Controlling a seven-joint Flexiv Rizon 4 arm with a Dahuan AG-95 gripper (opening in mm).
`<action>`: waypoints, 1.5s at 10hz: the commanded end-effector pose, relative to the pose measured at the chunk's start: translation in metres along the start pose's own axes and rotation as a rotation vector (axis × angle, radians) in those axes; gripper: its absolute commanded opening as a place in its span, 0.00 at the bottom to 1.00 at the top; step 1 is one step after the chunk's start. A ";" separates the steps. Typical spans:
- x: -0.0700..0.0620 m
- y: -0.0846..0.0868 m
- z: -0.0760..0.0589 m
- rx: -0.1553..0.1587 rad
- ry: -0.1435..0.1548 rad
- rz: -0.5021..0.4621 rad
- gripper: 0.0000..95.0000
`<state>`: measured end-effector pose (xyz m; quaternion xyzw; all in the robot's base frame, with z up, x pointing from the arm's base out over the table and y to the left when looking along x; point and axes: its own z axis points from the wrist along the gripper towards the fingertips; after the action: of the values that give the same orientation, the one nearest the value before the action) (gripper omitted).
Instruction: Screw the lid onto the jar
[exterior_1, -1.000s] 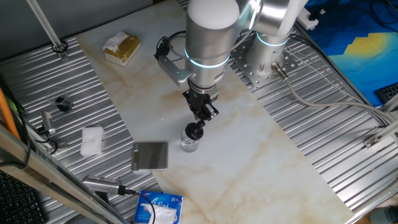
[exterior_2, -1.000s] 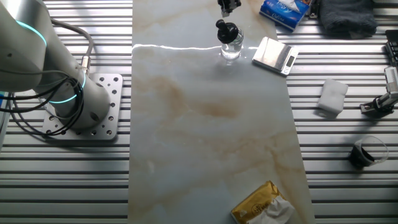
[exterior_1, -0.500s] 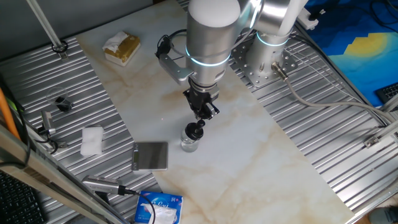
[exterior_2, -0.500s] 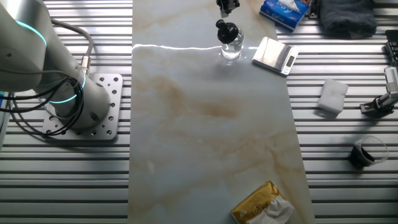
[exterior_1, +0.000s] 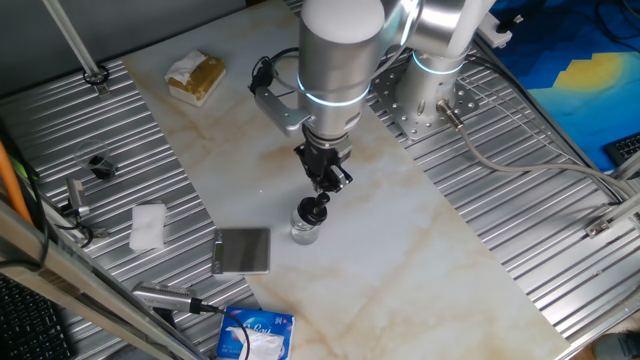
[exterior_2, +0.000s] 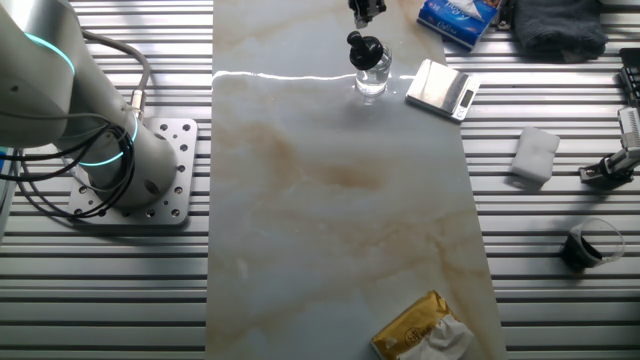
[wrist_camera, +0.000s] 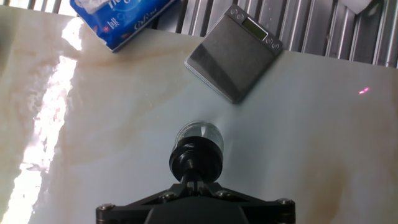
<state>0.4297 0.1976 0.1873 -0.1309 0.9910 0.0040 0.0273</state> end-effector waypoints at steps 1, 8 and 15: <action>0.000 0.000 0.000 -0.004 0.002 -0.013 0.00; 0.000 0.000 0.000 -0.011 0.004 -0.028 0.00; 0.000 0.000 0.000 -0.014 0.015 -0.033 0.00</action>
<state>0.4296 0.1981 0.1871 -0.1472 0.9889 0.0093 0.0186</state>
